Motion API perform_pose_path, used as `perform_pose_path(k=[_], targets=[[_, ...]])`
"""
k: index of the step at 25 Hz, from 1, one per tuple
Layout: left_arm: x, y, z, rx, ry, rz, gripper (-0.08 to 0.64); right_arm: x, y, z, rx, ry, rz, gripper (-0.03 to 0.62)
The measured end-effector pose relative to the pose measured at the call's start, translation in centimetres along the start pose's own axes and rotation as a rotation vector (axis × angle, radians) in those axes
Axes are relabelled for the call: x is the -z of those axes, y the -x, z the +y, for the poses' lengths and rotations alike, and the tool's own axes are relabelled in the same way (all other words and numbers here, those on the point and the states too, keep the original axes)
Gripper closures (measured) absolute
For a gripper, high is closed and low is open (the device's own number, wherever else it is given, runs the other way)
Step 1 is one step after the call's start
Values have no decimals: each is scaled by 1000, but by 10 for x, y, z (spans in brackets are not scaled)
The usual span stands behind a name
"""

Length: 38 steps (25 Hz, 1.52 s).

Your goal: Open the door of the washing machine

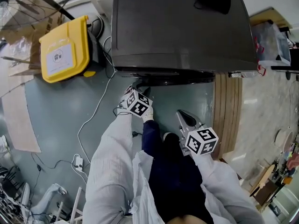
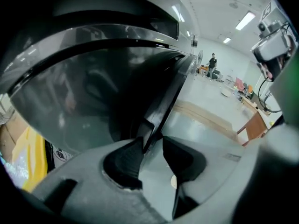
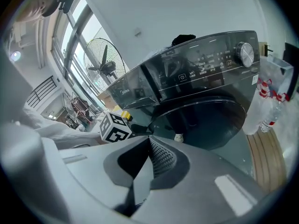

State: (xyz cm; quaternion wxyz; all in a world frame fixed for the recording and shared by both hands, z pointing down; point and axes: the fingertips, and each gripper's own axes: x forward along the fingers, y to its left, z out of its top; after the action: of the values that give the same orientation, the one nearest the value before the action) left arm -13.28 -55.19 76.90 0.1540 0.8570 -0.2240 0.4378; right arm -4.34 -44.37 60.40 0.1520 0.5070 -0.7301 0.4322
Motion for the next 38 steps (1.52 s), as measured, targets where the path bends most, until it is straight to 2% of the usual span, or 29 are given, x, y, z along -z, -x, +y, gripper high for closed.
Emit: perform_pose_path(k=[4, 10, 16, 20, 23, 29, 38], targets=[[11, 4, -17, -1, 37, 3, 431, 10, 10, -1, -12, 5, 2, 584], [35, 16, -64, -15, 117, 7, 437, 31, 35, -3, -28, 9, 2, 584], [53, 23, -112, -22, 140, 17, 448, 60, 66, -8, -45, 11, -3, 584], [66, 25, -144, -35, 193, 16, 453, 85, 88, -16, -59, 26, -7, 584], [74, 27, -172, -33, 243, 5, 456, 105, 106, -22, -69, 27, -11, 584], [83, 29, -237, -30, 291, -32, 466, 140, 146, -38, -65, 40, -26, 584], [79, 15, -345, 41, 296, -39, 474, 179, 201, -67, -28, -1, -76, 584]])
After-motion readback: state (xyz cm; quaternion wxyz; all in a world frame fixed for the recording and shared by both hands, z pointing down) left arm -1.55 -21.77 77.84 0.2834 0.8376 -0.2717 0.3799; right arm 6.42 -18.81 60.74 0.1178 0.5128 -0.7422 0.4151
